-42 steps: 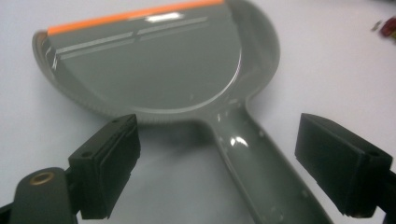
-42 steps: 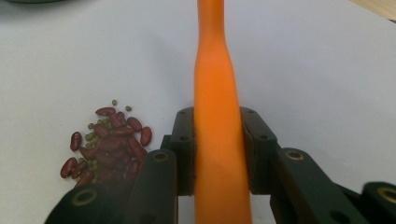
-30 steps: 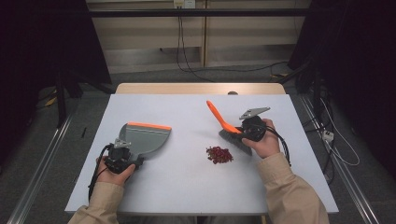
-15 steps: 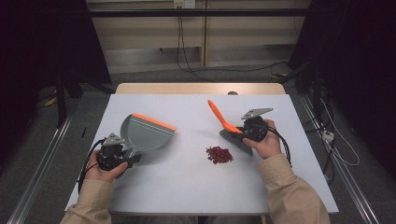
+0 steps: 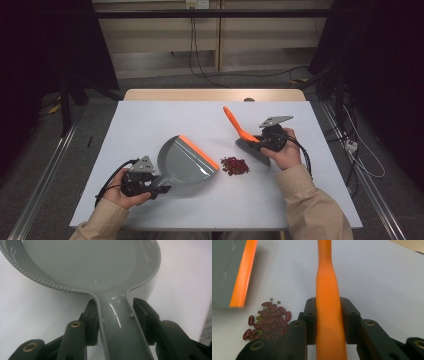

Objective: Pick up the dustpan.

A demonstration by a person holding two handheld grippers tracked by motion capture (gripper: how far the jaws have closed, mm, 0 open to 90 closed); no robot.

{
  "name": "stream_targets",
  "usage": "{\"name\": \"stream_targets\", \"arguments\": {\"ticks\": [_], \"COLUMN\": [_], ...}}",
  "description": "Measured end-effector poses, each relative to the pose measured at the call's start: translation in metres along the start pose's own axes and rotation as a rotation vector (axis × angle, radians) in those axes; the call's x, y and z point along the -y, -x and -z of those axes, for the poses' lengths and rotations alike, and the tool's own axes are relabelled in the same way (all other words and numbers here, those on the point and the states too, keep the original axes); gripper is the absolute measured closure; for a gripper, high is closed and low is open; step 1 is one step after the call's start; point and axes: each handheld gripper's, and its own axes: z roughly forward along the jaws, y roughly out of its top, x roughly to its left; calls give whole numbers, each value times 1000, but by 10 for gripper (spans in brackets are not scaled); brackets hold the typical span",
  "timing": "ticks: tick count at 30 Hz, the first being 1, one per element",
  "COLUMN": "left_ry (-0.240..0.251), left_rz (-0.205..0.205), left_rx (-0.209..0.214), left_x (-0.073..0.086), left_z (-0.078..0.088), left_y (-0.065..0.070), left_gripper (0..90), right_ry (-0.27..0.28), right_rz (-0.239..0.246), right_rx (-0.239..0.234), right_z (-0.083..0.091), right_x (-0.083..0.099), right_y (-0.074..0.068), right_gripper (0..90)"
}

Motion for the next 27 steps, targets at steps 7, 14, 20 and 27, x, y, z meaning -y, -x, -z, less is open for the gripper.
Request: {"name": "stream_targets", "arguments": {"ticks": [7, 14, 20, 27], "left_ry": [-41, -49, -73, -66], "left_rz": [-12, -4, -9, 17], "left_rx": [55, 59, 58, 9], "left_x": [2, 5, 5, 6], "left_z": [-11, -12, -8, 1], "left_y": [2, -5, -10, -18], "left_gripper": [586, 580, 567, 477], "right_ry": [4, 4, -6, -22], "right_rz": [0, 4, 14, 24], "right_rx": [4, 15, 26, 30], "right_z": [0, 0, 0, 2], "right_x": [1, 0, 0, -2], "right_y": [-1, -2, -4, -6], "right_gripper": [706, 704, 698, 668]}}
